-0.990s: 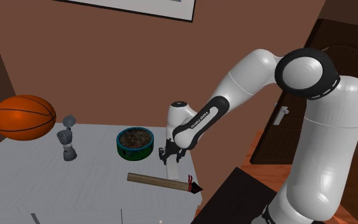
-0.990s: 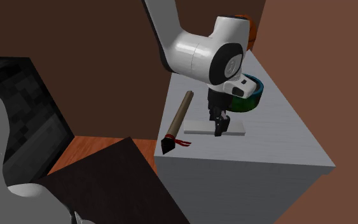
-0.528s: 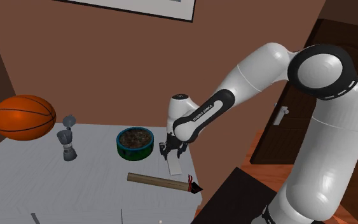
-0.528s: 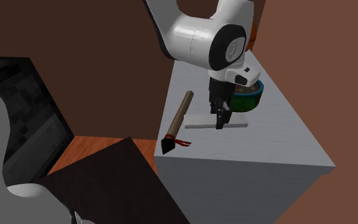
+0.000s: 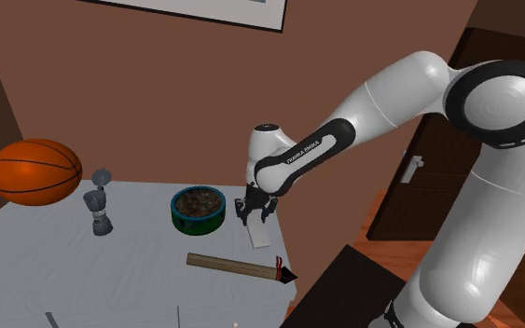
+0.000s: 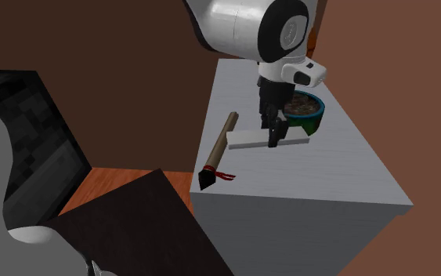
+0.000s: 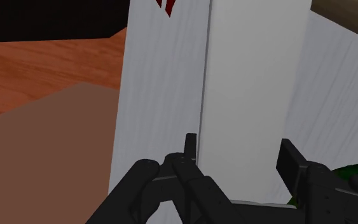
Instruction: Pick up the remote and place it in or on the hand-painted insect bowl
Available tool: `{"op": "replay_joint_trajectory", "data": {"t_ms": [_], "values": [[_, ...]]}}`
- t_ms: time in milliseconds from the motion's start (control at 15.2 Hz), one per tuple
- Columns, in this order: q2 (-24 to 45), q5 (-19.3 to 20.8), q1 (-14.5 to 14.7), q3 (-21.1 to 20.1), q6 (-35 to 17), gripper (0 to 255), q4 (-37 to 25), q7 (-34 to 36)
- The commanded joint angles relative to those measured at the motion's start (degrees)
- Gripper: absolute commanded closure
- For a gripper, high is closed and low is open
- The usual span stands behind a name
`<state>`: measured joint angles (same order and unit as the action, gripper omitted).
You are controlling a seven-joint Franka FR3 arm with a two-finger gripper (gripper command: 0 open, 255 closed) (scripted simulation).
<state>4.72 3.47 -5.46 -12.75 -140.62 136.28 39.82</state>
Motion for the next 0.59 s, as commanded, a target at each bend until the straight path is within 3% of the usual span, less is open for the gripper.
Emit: {"op": "replay_joint_trajectory", "data": {"t_ms": [0,528], "values": [[-1.2,-0.5,0.0,-0.1,1.6,255,-0.5,-0.4],[-5.6,-2.2,-0.1,-0.2,7.8,255,-2.4,-1.7]]}}
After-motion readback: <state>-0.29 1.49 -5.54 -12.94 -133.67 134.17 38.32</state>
